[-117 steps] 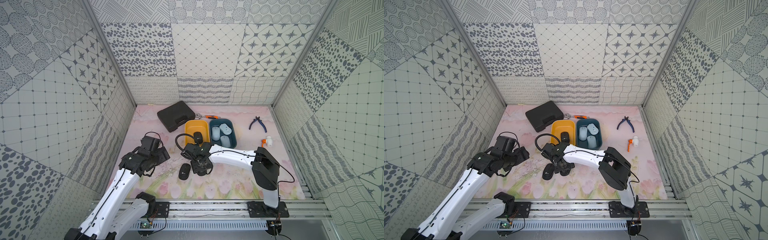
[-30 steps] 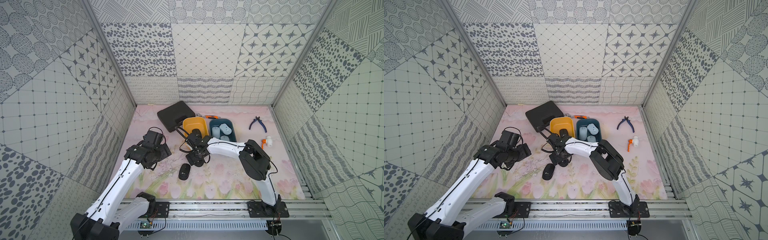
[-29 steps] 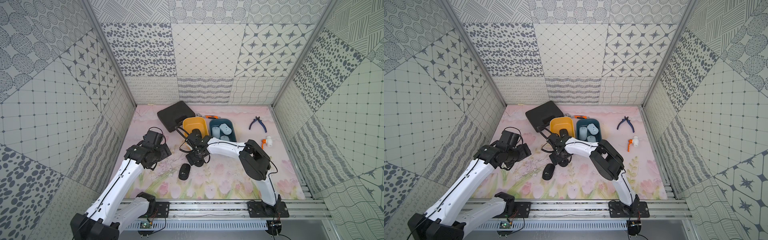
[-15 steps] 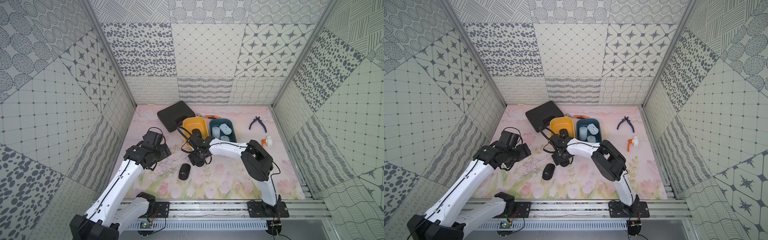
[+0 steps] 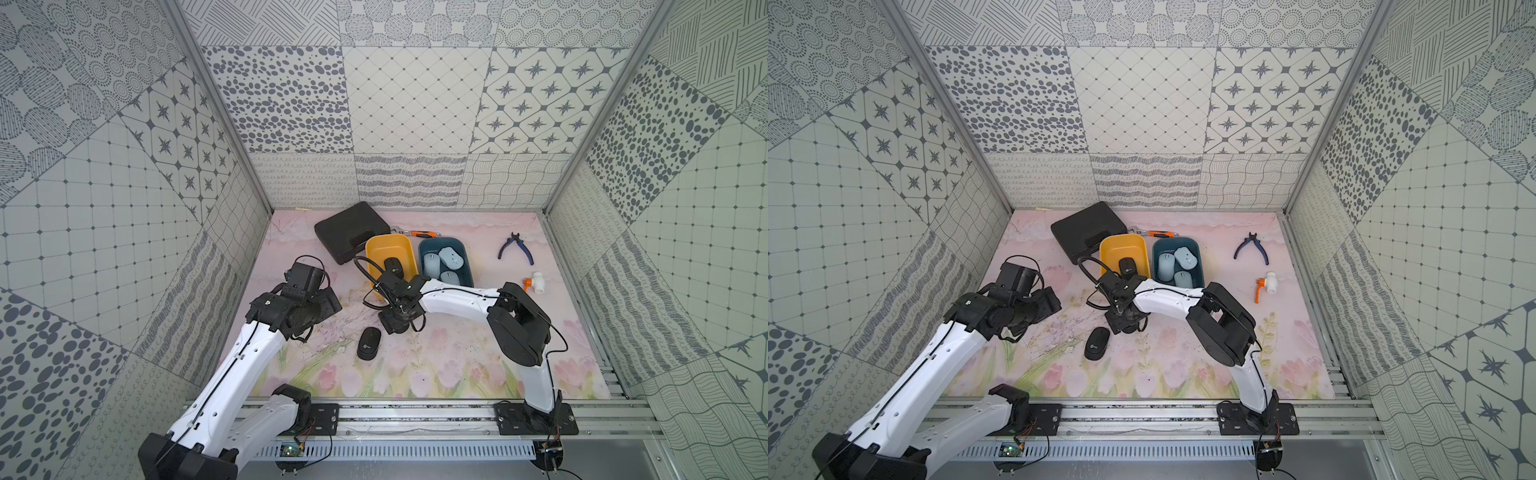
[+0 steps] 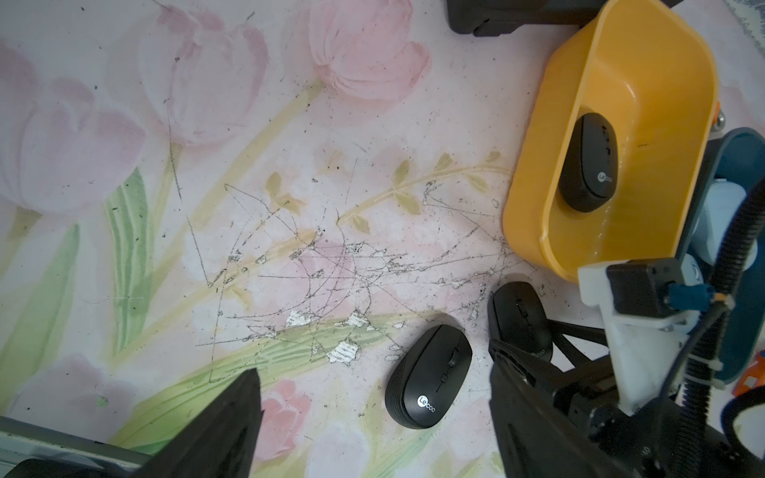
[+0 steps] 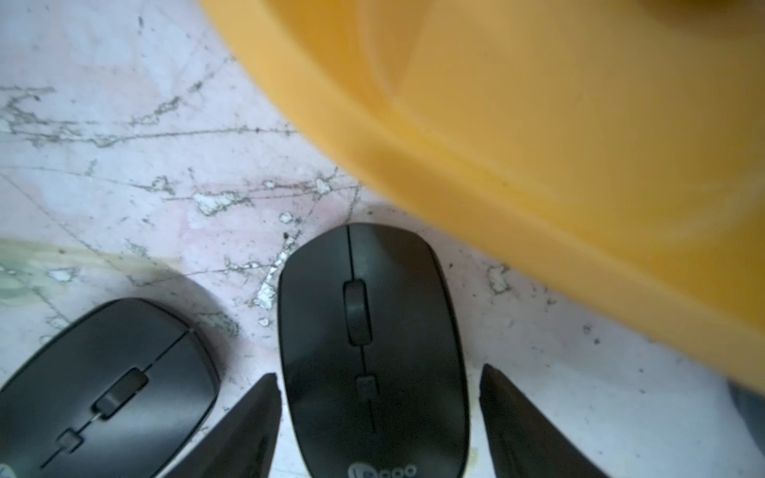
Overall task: Place the mice by color into the storage box
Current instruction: Adjust the storage box at the center of the board.
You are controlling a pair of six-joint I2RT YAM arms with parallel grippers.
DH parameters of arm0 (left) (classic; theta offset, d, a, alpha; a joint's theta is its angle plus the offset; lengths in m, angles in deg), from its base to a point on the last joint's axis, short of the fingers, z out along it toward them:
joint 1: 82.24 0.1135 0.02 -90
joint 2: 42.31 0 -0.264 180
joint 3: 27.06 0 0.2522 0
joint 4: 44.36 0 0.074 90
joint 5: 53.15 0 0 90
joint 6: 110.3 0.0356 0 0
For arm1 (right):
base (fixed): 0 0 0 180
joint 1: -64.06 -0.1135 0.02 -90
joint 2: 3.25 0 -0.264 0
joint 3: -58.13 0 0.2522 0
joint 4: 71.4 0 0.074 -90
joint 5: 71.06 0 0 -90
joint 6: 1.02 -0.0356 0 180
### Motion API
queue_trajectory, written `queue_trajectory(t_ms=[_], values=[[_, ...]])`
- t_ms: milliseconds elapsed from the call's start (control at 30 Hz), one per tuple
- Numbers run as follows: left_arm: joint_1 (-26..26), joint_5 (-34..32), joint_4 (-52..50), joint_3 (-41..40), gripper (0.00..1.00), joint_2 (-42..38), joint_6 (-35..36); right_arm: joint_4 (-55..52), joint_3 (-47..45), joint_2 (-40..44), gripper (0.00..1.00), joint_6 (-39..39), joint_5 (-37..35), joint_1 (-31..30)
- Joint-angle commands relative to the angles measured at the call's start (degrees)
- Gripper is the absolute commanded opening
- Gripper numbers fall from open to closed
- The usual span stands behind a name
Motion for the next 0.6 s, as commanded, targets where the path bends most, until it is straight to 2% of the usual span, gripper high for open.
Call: queue_trajectory(t_ms=[0,133,400,567], values=[[0.13,-0.49,-0.76,0.19,0.89,-0.09,-0.19,0.70,-0.20,1.11,0.83,0.10,-0.72,-0.19],[0.11,-0.66,-1.01,0.54,0.89,-0.22,-0.12,1.39,0.00,0.01,0.84,0.47,-0.28,-0.28],[0.25,-0.70,-1.01,1.30,0.89,0.59,0.06,2.80,-0.83,-0.21,0.73,0.26,-1.59,-1.08],[0.10,-0.45,-1.05,1.79,0.89,0.60,0.15,2.41,-0.88,-0.45,0.73,-0.80,-2.61,-2.06]])
